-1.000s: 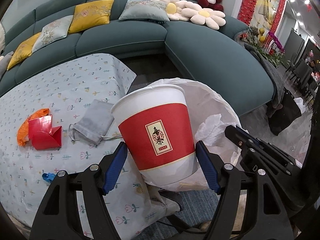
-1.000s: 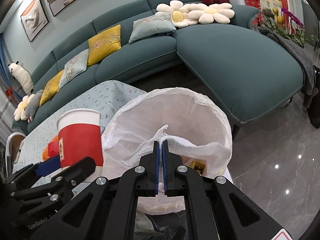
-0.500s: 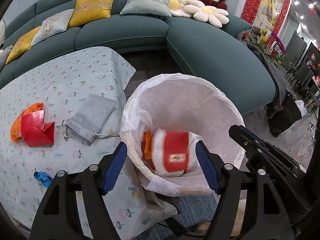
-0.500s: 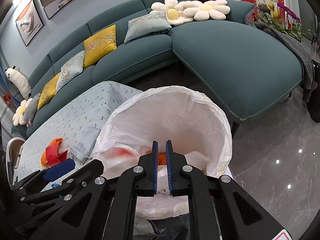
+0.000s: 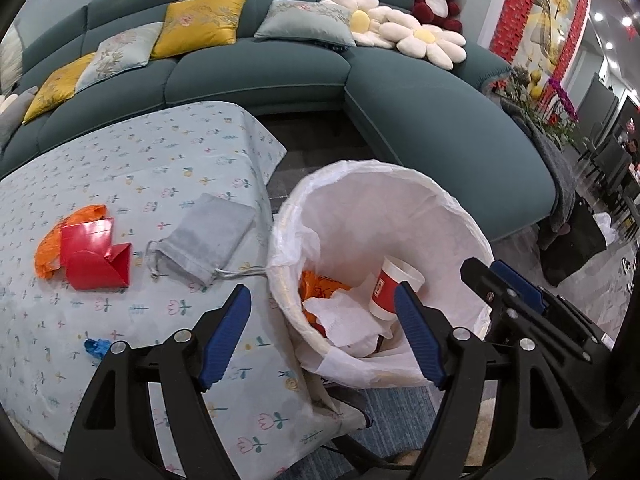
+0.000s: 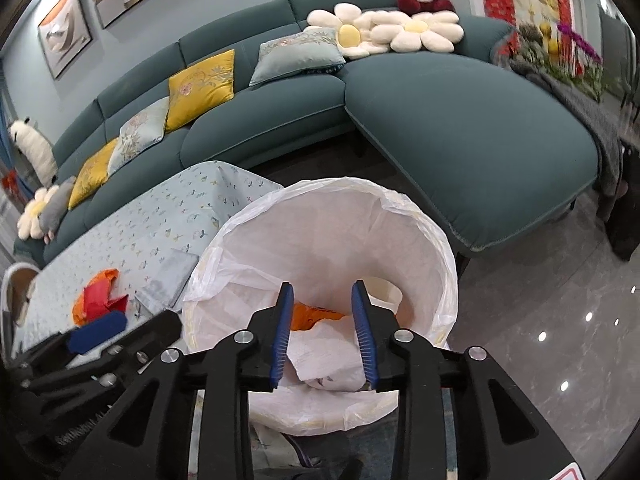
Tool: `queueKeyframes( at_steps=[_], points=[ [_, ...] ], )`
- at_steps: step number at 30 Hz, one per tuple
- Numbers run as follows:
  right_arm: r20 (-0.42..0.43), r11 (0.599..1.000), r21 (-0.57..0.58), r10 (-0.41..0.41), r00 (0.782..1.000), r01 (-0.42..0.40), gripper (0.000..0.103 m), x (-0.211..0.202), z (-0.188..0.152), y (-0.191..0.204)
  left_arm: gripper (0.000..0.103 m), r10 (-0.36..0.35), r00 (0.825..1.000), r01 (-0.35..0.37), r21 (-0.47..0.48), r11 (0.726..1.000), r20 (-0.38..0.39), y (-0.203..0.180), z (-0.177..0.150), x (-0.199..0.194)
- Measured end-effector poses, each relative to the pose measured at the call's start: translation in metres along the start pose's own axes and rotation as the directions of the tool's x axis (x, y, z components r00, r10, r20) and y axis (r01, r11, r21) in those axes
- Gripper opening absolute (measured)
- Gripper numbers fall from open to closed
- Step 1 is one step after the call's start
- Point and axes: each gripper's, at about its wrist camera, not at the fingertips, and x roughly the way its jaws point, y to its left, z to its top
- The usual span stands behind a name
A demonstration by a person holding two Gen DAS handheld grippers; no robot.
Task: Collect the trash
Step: 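Open the left gripper dropping the cup while the right drops the towel into the bin, then move both open grippers back toward the blue glove on the table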
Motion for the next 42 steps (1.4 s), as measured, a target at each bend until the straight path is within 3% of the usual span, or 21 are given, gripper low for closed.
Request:
queueKeyframes(
  at_steps=[9,21,33,42],
  points=[
    [0.038,0.989,-0.142,-0.022,0.999,0.027,0.041,-0.020,-0.007,0.034,0.075,0.037,0.998,-0.034,-0.076,0.997,0.044,0.039,-0.005,-0.027],
    [0.007,0.975,-0.220,0.039,0.999,-0.037,0.046,-0.038,-0.031,0.085,0.076,0.110,0.992,-0.098,-0.167,0.981,0.063,0.098,-0.023,-0.050],
    [-0.059,0.939,-0.328,0.090,0.994,-0.104,0.046,-0.030,-0.058,0.149,0.081,0.171,0.985,-0.159,-0.260,0.952,0.024,0.153,-0.046,-0.053],
    [-0.100,0.929,-0.349,0.096,0.990,-0.125,0.046,-0.015,-0.067,0.173,0.081,0.176,0.983,-0.182,-0.309,0.934,-0.048,0.186,-0.066,-0.036]
  ],
)
